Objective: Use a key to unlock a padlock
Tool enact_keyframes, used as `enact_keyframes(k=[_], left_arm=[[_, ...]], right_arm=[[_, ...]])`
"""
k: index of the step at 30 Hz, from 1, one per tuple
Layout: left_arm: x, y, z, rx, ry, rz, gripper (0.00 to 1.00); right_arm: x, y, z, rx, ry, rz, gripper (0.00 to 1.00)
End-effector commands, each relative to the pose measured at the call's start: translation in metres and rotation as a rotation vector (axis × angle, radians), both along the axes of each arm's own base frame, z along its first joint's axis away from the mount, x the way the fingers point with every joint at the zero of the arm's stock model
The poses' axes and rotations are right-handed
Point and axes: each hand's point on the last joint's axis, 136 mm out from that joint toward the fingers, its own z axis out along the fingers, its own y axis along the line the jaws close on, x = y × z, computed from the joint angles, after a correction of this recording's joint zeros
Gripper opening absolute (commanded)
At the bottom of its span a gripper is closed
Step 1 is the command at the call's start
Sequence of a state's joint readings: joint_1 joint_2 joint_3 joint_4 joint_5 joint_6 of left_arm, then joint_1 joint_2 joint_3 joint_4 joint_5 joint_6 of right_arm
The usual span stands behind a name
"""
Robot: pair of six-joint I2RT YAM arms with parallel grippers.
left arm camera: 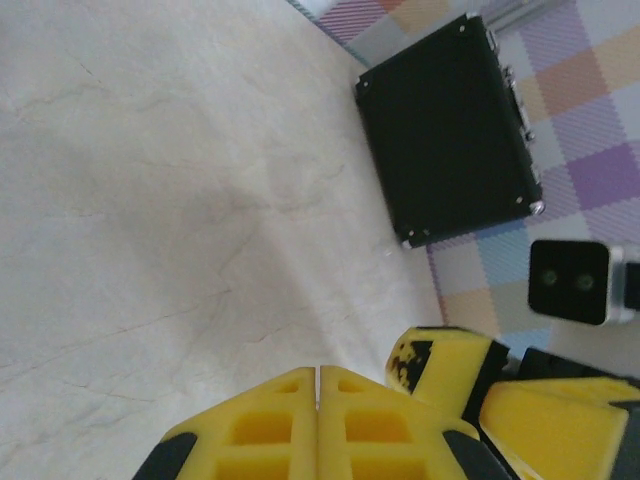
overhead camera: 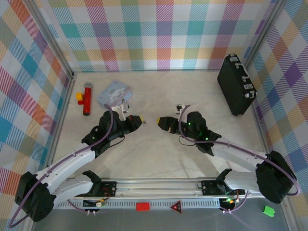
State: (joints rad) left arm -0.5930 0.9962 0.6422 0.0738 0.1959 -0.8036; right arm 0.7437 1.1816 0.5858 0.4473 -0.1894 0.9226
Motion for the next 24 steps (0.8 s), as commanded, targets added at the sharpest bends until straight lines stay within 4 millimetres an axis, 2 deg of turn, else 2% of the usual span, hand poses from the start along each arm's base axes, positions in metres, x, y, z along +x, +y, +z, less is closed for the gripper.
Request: enact_keyframes(k=[1,8,16,20,24], left_arm=[[0.010,-0.003,0.018,-0.093,-0.007,0.041,0.00],[0.014,-0.021,0.029,-0.208,0.031,0.019,0.00],[0.013,-0.033,0.051,-0.217,-0.009,-0.025,0.00],[0.013,-0.036,0.055,-0.237,-0.011,-0.037,0.00],[0.016,-0.040,0.051,-0.235,0.003,-0.044,0.00]], right_arm=[[0.005,0.002,0.035,0.168,-0.070,-0.027,0.62],[0.008,0.019,0.051,0.258,-0.123,0.038,0.64],[0.009,0.032,0.043,0.260,-0.107,0.096,0.62],[0.011,0.033,0.040,0.265,-0.082,0.111,0.55],[0.011,0.042,0.055,0.320,-0.059,0.196,0.44]])
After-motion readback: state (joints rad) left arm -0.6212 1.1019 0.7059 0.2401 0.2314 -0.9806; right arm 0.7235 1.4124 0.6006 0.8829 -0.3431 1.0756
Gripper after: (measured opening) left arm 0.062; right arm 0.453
